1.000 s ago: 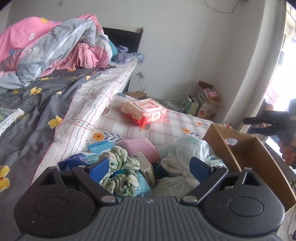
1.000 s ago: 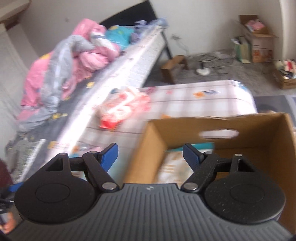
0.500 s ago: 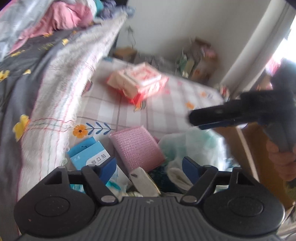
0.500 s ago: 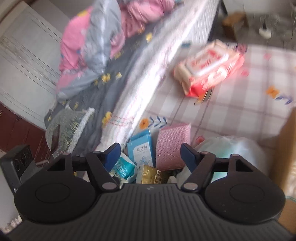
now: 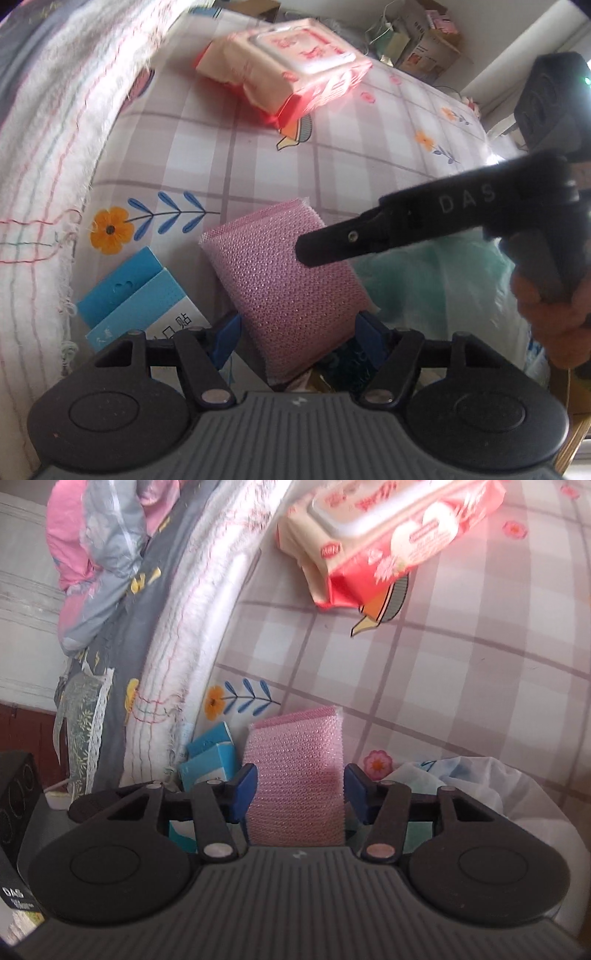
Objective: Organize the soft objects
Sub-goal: 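Carry the pink sponge pad with the right tool into the box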
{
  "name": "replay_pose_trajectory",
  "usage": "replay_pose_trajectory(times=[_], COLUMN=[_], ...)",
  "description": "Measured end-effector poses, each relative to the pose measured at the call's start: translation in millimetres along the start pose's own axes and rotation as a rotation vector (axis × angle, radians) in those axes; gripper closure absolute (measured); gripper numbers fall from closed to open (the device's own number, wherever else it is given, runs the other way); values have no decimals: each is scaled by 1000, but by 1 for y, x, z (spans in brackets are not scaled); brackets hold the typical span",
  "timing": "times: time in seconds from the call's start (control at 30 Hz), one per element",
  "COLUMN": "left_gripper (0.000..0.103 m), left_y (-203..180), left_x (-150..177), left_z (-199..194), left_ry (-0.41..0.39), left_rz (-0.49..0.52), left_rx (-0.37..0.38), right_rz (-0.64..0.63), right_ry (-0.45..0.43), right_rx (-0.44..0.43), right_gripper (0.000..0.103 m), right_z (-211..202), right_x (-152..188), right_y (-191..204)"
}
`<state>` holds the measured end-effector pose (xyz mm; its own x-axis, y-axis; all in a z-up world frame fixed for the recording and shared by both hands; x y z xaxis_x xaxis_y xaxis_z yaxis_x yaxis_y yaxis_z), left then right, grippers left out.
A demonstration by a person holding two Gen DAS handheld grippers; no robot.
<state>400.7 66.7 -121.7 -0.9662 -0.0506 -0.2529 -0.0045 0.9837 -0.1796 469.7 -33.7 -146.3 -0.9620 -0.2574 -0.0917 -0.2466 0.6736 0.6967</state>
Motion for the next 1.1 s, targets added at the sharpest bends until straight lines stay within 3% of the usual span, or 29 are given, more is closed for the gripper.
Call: replay_pose_trajectory(times=[0.17,0.33,0.7,0.9,1.1], left_gripper=[32,33,33,32,30], left_y=[5,8,-7,-59,-157], left_x=[-5,-9,-17,-10,8], left_z=[10,5,-84,-136,-149], left_ry=[32,12,-206,-310,-333], left_rz=[-52,-100,-87,-17,130], left_rx=[28,37,33,70,184], right_rz=[19,10,-48,-76,-54], right_ry=[27,-1,-176,-301,-454], right_rx=[-16,-35,-155,-207,-166], right_gripper=[53,60,67,67,68], right_z=[17,14,-60,-135,-232], right_x=[-2,-1,-4,28,91], right_y=[-8,-4,42,58,26])
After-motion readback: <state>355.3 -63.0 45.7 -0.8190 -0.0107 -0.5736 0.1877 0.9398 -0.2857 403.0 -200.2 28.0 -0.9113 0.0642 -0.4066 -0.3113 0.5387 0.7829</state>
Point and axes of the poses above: each gripper's, at about its wrist camera, not at the fingertips, and z roughly the way its jaws point, y to its left, x to its underside, the point moved 9 cm from there along z, roughly the way its jaws point, and after that the axes turned 8 degrees about -x, right-handed, at the moved point
